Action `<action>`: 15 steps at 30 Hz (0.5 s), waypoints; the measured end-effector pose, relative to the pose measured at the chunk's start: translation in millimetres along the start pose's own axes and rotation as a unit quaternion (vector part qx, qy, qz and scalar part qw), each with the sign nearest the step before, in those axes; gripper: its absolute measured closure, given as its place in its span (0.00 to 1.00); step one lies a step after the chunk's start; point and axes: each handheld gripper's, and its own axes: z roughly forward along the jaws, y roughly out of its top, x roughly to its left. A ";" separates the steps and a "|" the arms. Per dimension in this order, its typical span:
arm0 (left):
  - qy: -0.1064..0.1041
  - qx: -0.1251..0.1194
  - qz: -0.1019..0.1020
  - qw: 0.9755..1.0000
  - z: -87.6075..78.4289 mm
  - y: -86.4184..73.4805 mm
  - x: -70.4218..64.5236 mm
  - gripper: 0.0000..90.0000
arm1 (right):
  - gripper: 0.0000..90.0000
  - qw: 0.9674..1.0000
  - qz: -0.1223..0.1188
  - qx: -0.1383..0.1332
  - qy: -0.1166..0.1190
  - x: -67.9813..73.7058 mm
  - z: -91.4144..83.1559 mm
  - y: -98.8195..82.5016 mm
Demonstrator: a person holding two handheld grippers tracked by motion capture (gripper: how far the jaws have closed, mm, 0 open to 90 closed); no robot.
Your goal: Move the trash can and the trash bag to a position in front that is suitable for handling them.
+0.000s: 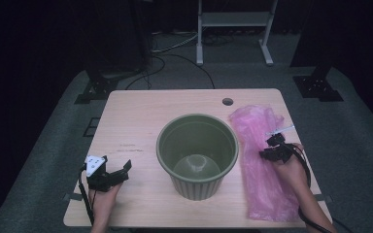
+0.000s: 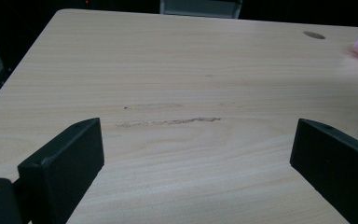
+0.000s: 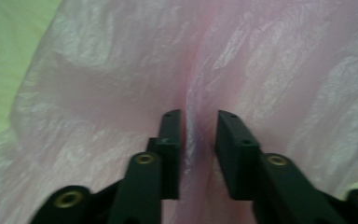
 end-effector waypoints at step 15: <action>-0.001 0.004 -0.001 1.000 0.6 -1.6 -1.0 0.02 | 1.00 0.993 -0.036 0.031 0.109 -3.1 -31.6 -44.9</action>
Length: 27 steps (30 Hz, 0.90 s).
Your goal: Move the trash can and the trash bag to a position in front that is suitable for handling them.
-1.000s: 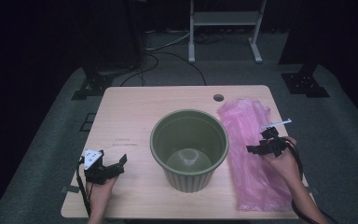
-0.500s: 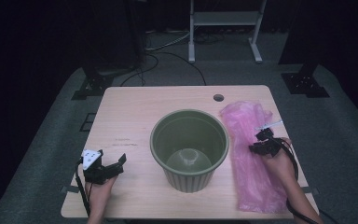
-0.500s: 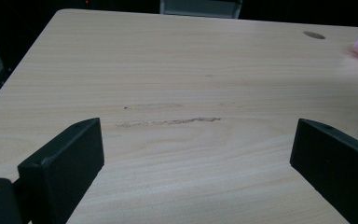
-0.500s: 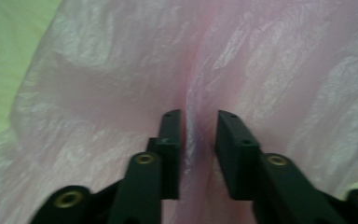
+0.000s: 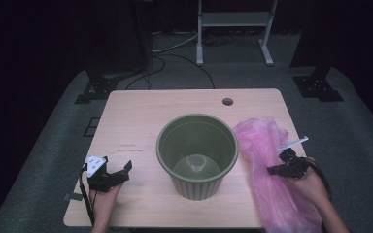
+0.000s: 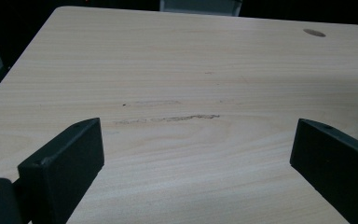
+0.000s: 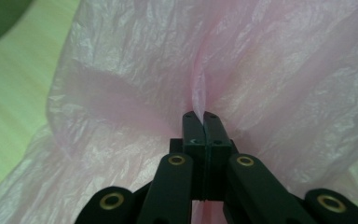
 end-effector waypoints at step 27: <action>-0.002 0.002 -0.003 1.000 -1.0 -0.9 1.4 0.02 | 1.00 0.972 -0.092 -0.213 0.020 29.6 -177.6 47.6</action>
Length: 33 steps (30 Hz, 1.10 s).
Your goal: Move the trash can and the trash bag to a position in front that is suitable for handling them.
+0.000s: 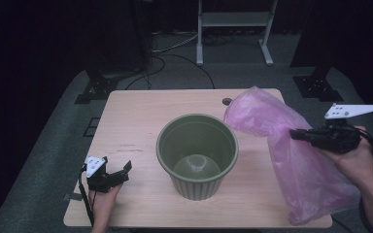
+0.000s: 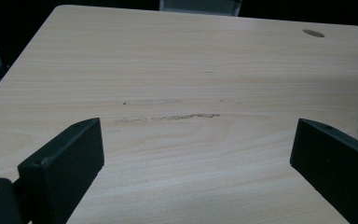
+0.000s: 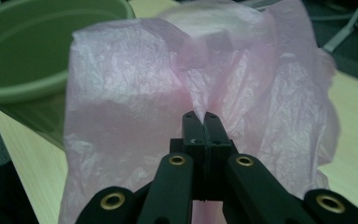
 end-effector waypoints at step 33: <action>-0.162 -0.008 0.033 0.986 -4.6 20.1 -2.1 0.05 | 1.00 0.974 -0.179 -0.033 0.132 118.5 75.5 165.6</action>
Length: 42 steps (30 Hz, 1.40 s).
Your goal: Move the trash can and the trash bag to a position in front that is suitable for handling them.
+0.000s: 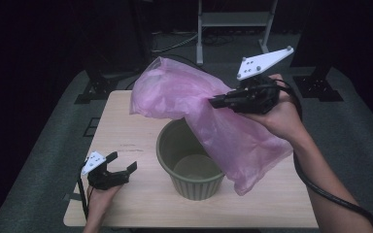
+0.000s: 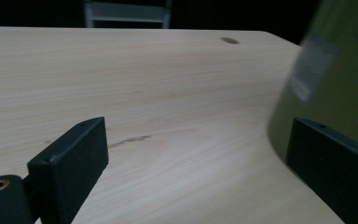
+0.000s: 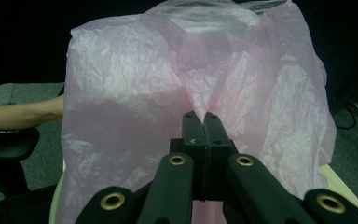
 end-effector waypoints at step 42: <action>-0.253 -0.038 0.145 0.956 -11.2 156.5 2.6 0.06 | 1.00 0.991 -0.068 -0.038 0.105 33.8 116.2 58.8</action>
